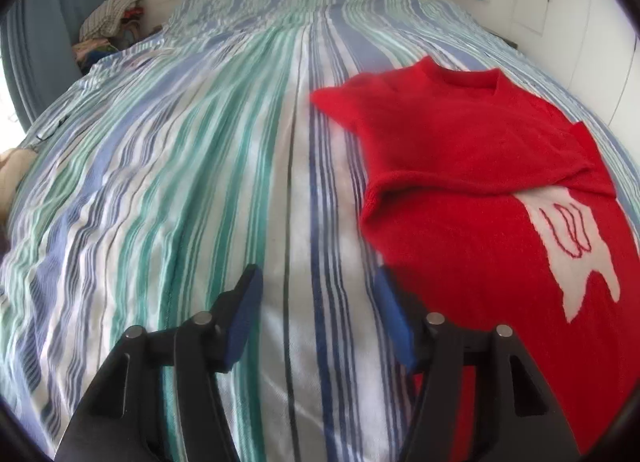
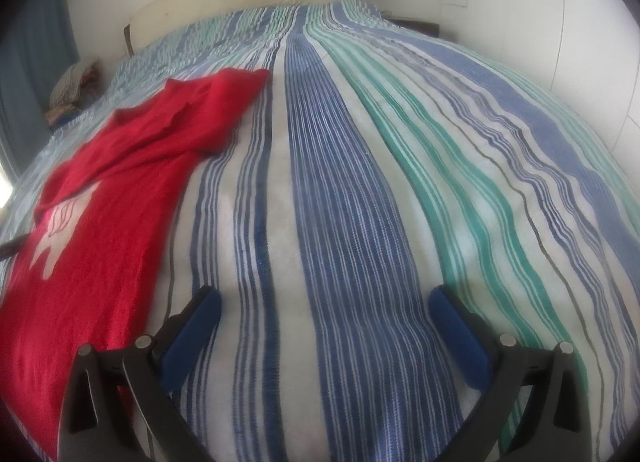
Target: Fold small clothes
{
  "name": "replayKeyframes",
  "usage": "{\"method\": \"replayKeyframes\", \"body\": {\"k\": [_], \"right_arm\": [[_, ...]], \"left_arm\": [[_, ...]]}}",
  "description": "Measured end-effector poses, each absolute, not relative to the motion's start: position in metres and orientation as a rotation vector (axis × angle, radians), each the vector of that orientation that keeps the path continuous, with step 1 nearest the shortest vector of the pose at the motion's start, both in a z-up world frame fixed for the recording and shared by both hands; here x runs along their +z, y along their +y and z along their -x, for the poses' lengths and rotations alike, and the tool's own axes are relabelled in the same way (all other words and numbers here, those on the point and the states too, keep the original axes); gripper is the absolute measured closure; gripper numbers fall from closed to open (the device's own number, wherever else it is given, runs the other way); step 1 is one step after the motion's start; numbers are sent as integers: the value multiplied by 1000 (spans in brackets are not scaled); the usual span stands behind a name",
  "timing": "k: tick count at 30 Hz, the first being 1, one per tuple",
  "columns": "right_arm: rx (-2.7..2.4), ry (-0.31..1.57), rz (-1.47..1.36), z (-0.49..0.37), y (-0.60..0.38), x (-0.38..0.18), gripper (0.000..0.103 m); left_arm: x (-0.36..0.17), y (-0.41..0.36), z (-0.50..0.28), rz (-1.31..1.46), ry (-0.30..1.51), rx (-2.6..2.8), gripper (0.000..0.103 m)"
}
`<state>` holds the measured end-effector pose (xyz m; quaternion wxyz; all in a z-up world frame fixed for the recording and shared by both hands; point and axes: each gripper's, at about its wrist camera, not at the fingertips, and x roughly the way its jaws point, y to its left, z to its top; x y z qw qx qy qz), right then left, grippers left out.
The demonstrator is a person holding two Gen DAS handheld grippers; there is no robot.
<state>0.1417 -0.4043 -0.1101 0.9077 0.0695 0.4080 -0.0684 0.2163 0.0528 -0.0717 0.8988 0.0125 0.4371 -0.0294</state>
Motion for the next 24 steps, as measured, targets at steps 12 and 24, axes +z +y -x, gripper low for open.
{"method": "replayKeyframes", "body": {"k": [12, 24], "right_arm": [[-141, 841, -142, -141, -404, -110, 0], [-133, 832, -150, -139, -405, -110, 0]], "left_arm": [[-90, 94, -176, 126, 892, 8, 12], [-94, 87, -177, 81, 911, 18, 5]]}}
